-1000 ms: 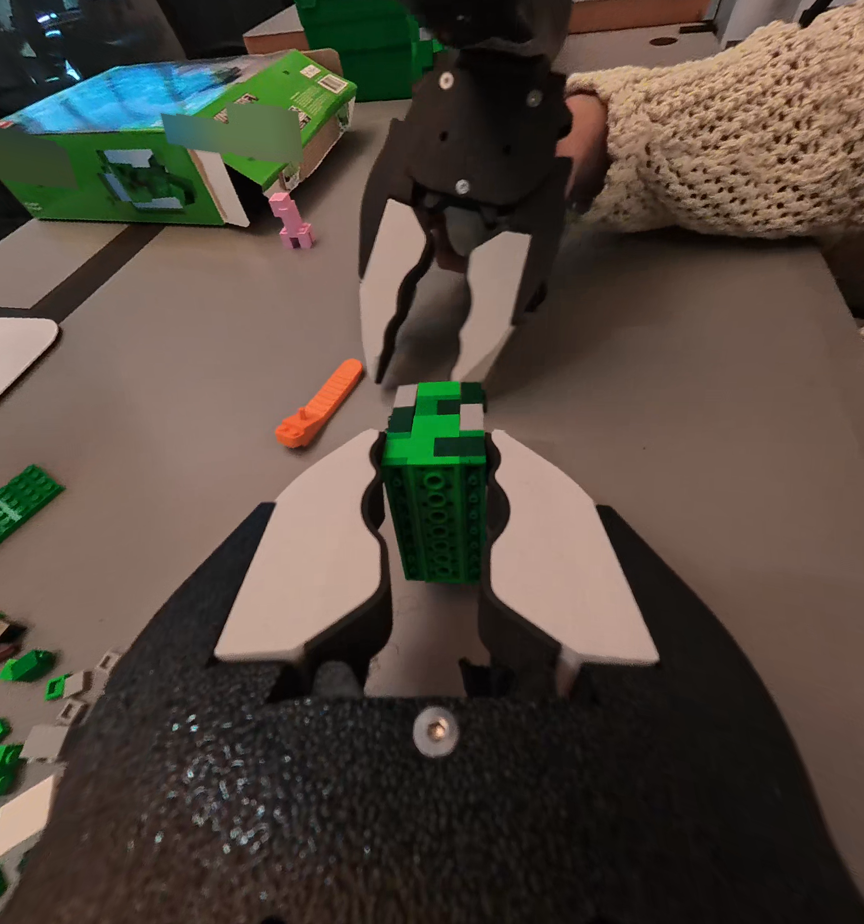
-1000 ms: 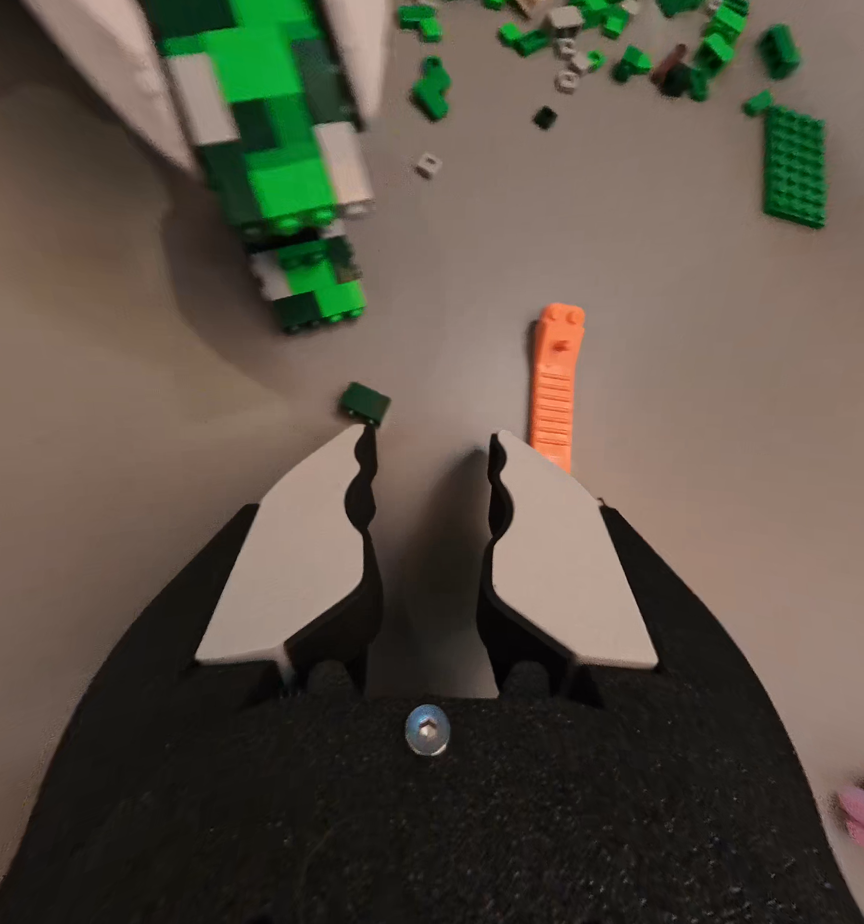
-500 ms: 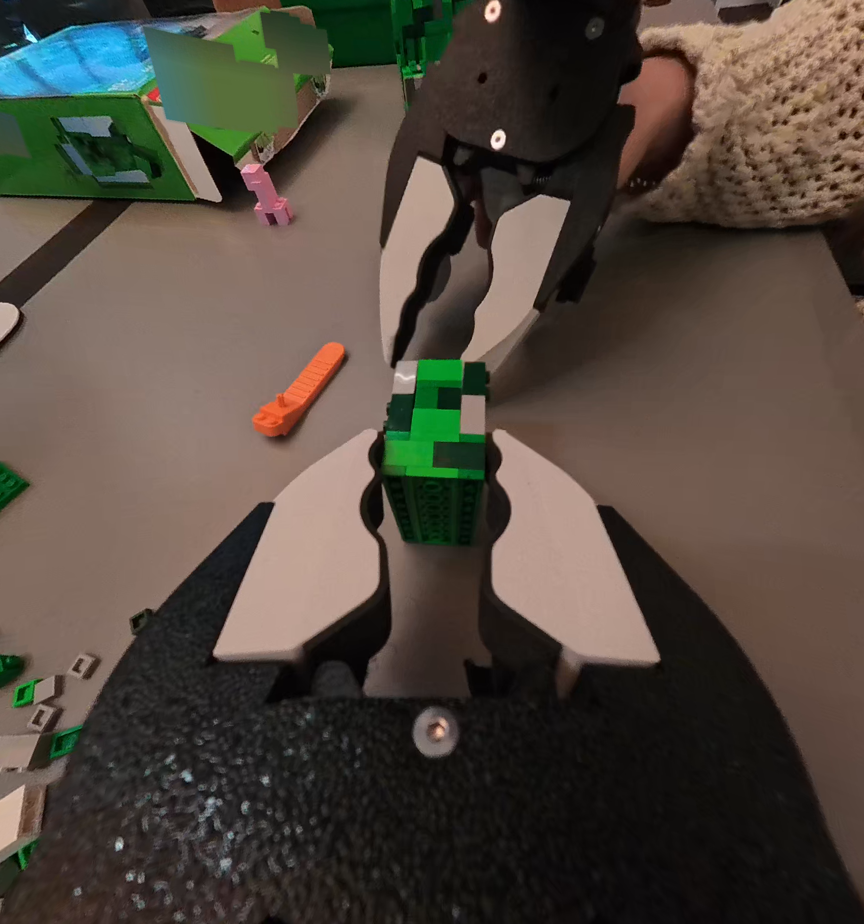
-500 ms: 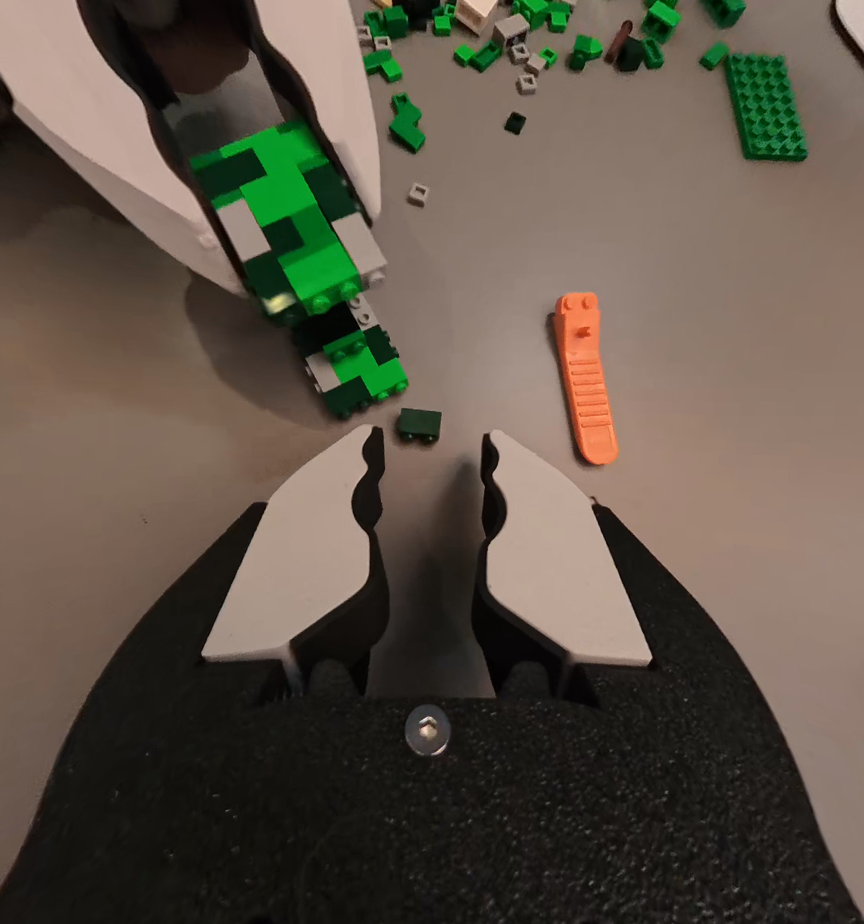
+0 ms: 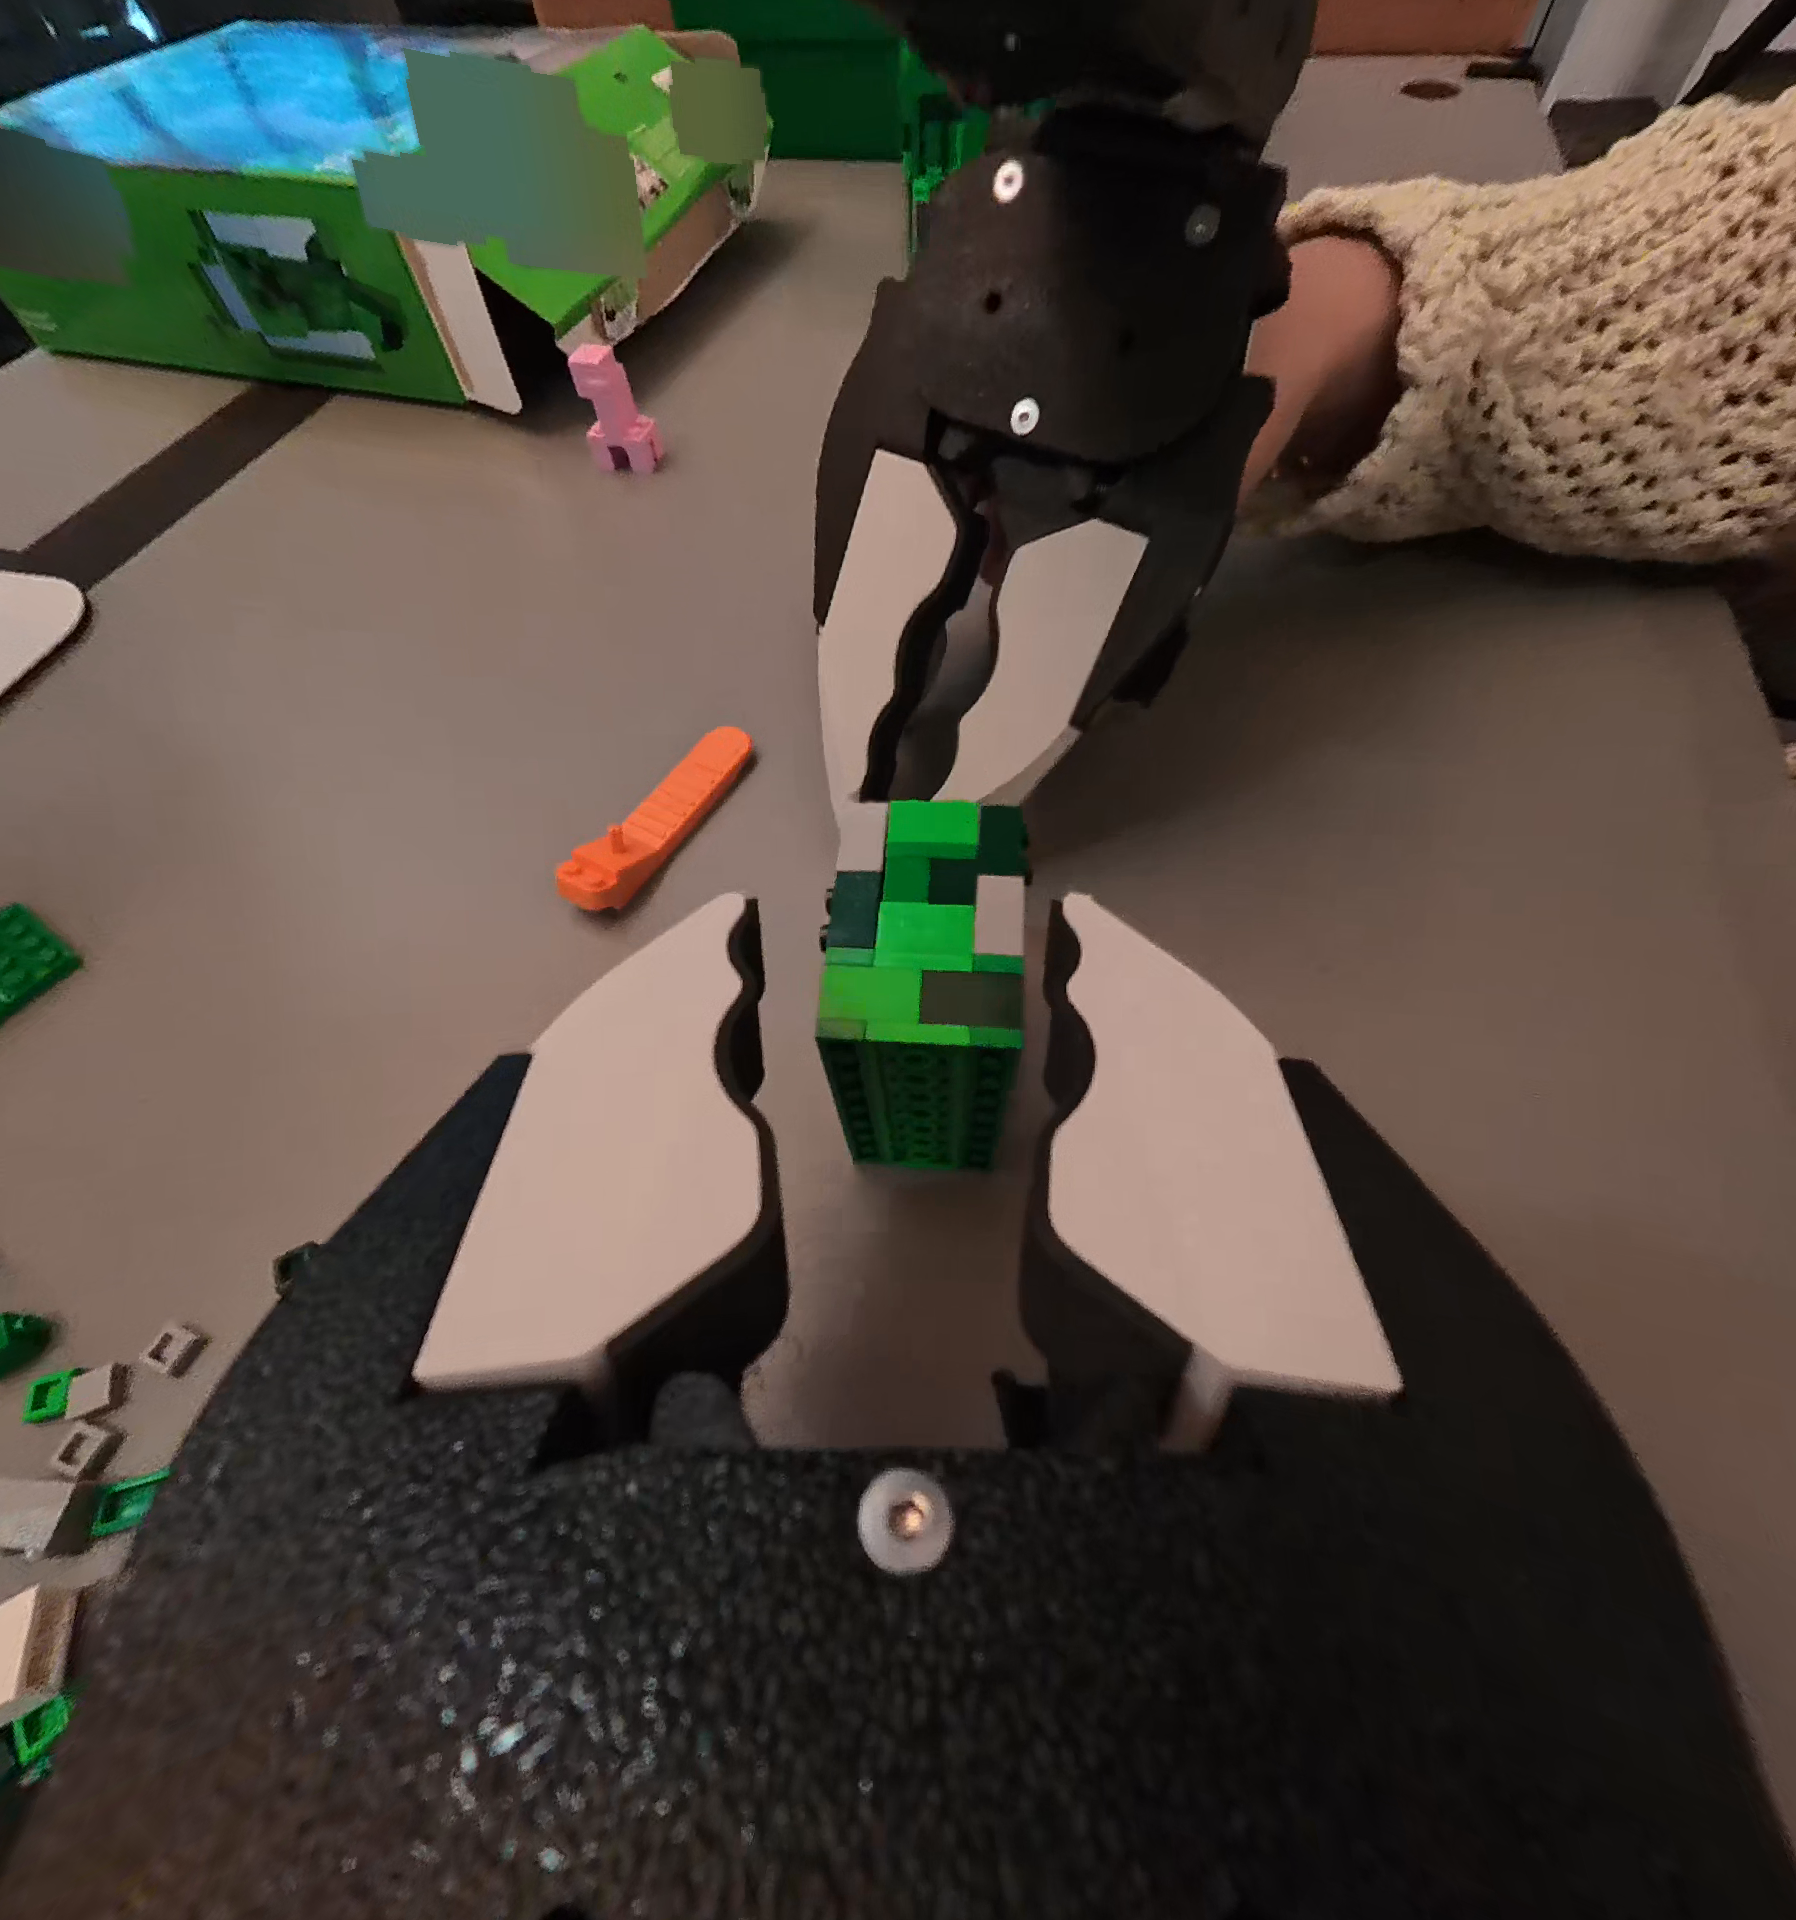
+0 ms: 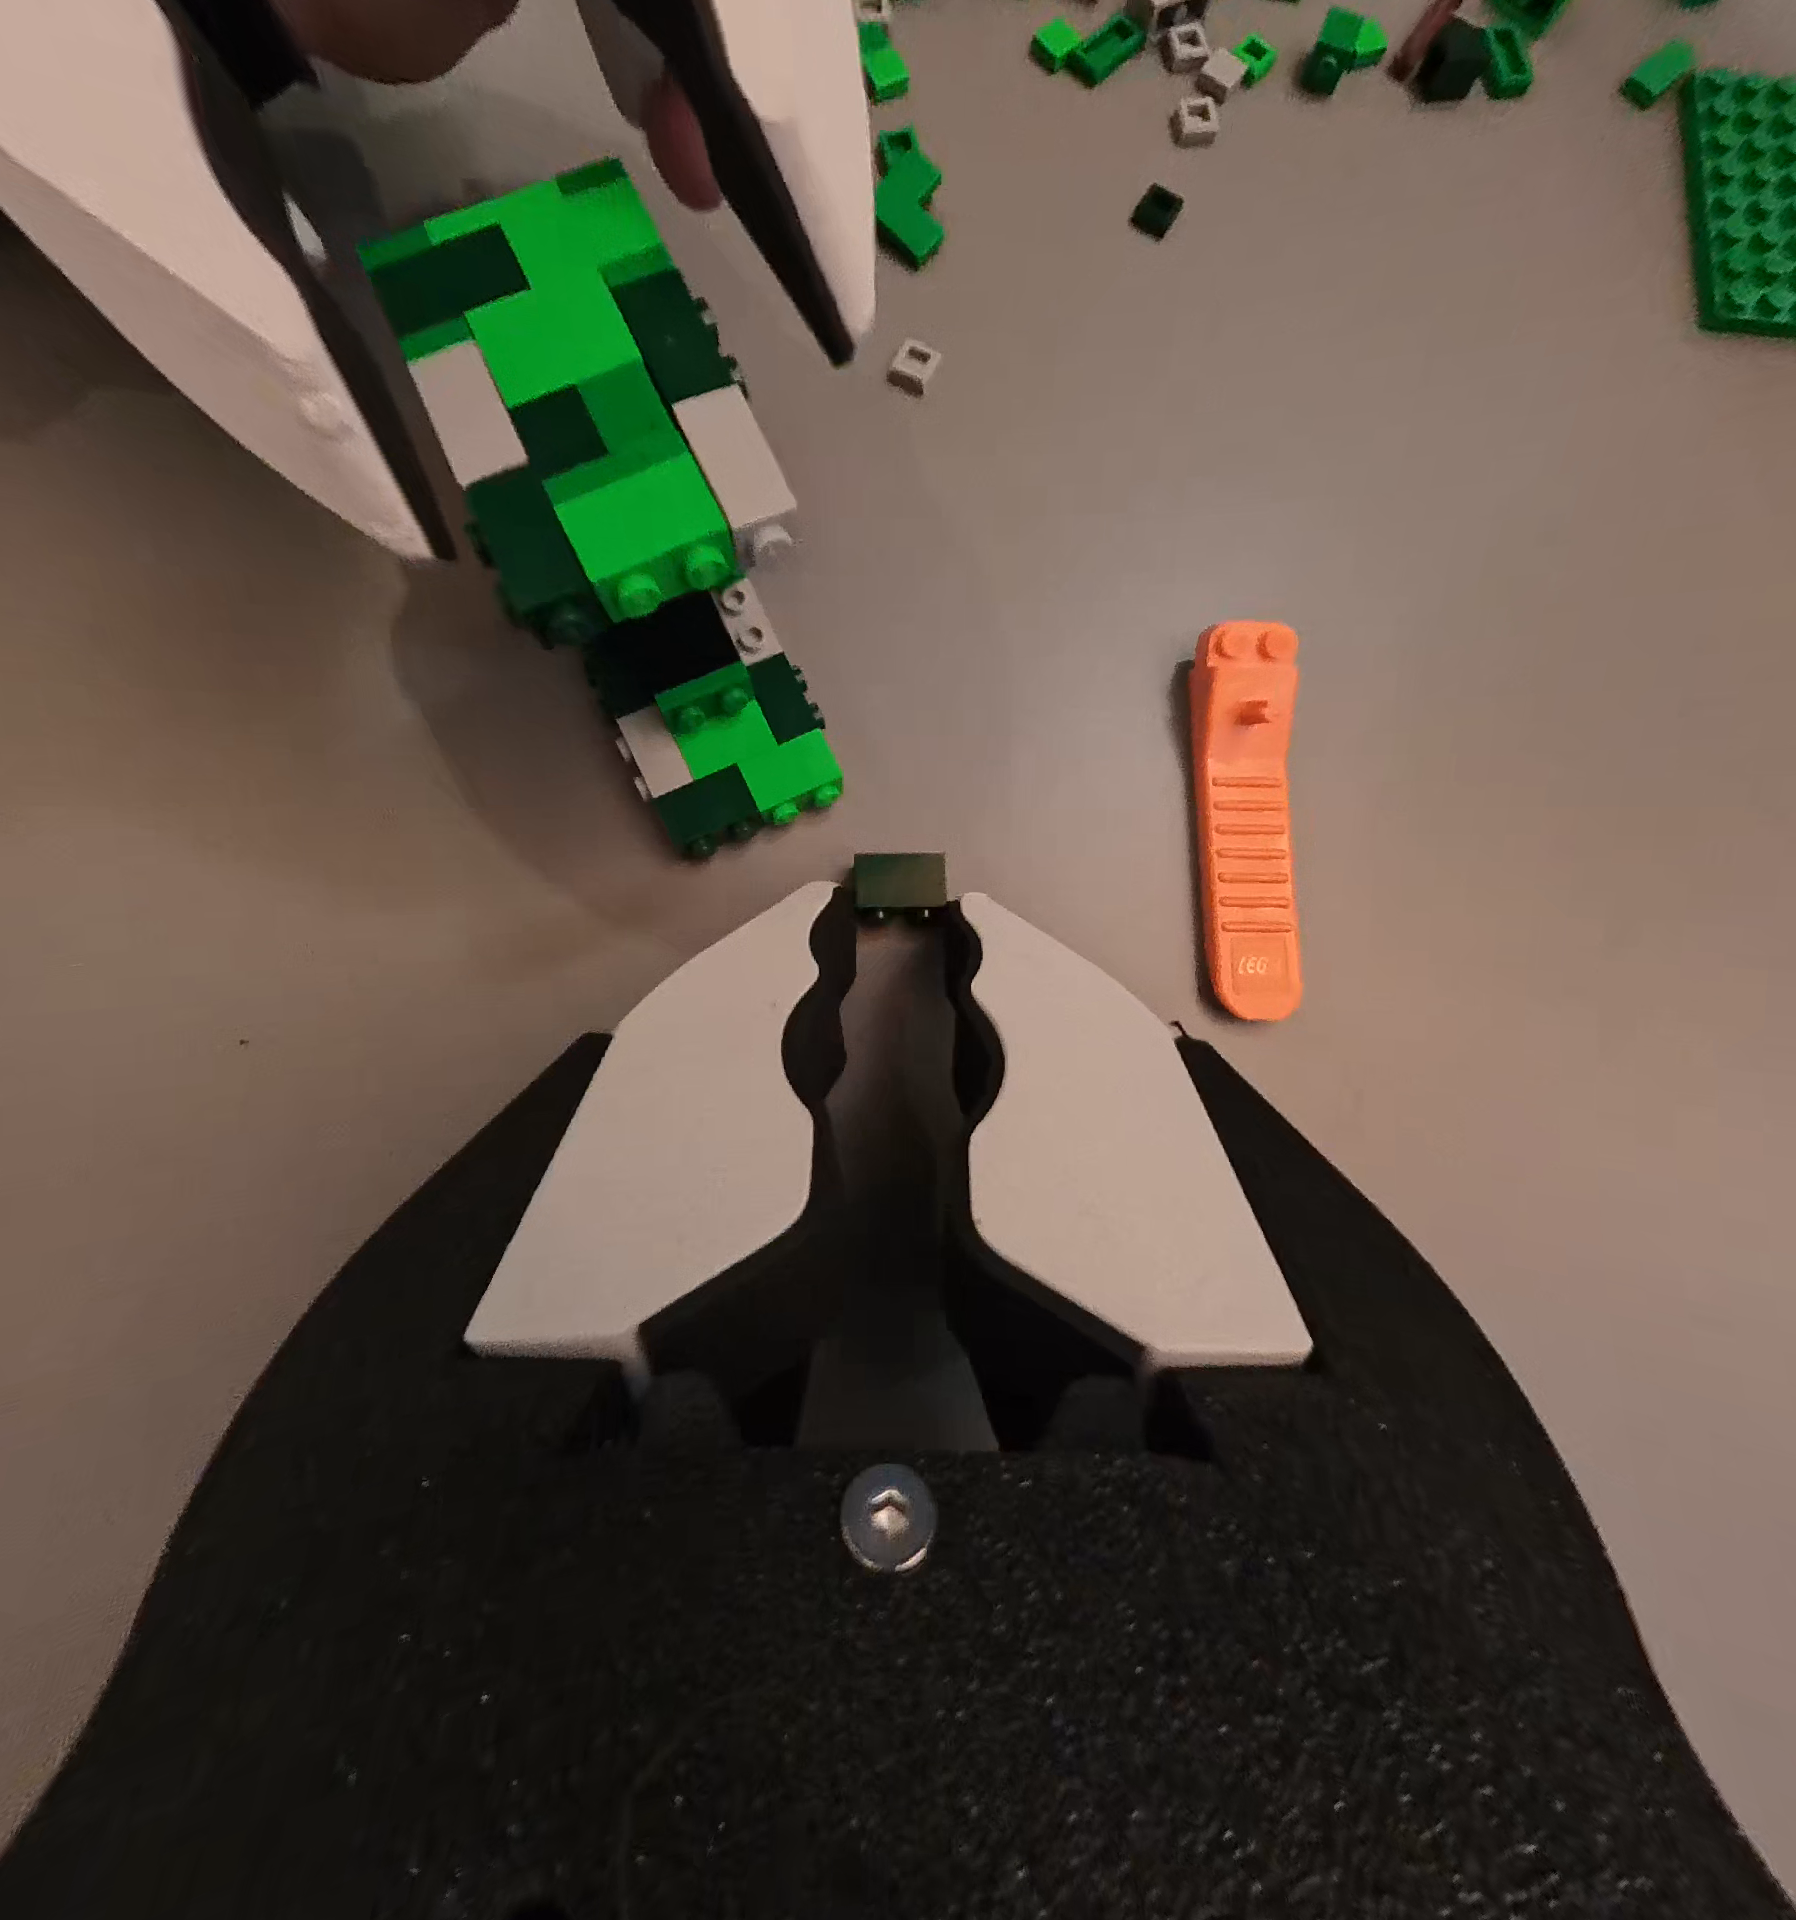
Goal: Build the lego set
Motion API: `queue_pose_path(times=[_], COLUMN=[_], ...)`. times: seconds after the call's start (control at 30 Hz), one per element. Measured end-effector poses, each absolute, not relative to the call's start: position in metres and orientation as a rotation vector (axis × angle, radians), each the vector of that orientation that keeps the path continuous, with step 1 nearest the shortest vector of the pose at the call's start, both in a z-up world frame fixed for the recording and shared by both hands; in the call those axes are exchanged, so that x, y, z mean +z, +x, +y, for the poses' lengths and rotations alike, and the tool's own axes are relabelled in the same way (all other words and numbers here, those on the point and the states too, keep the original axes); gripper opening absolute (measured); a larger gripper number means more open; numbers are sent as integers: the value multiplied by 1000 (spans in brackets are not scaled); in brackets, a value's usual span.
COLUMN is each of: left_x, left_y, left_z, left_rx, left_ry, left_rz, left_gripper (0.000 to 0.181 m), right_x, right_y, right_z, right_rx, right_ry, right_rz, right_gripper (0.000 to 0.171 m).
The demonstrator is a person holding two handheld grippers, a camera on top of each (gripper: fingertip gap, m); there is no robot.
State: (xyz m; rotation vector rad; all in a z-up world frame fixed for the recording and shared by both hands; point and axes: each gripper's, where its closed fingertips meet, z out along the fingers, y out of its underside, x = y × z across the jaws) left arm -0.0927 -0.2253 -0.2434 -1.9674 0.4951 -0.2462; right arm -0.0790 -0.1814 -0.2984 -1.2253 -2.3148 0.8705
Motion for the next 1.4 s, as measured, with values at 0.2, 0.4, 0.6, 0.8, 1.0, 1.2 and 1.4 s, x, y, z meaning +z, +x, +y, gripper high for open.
queue_pose_path(times=[0.2,0.4,0.6,0.8,1.0,1.2,1.4], left_x=[-249,-251,-251,-251,-251,-251,-251], left_y=[-86,-81,-78,-77,-77,-77,-77], left_z=[-221,-218,-217,-217,-217,-217,-217], left_rx=[-216,-179,-191,-178,-172,-156,-150], left_ry=[-1992,-1982,-1963,-1973,-1980,-1986,-1993], left_rz=[532,572,590,592,595,603,604], left_gripper=[51,39,39,39,39,39,39], right_x=[-280,-254,-244,-239,-241,-242,-241], right_y=[-80,-73,-71,-71,-73,-72,-73], right_z=[-180,-195,-202,-207,-207,-207,-207], right_rx=[975,1114,1167,1137,1049,990,937], right_ry=[-1025,-744,-667,-644,-651,-682,-669], right_rz=[-2294,-2336,-2394,-2431,-2467,-2519,-2523], right_gripper=[16,15,15,15,15,15,15])
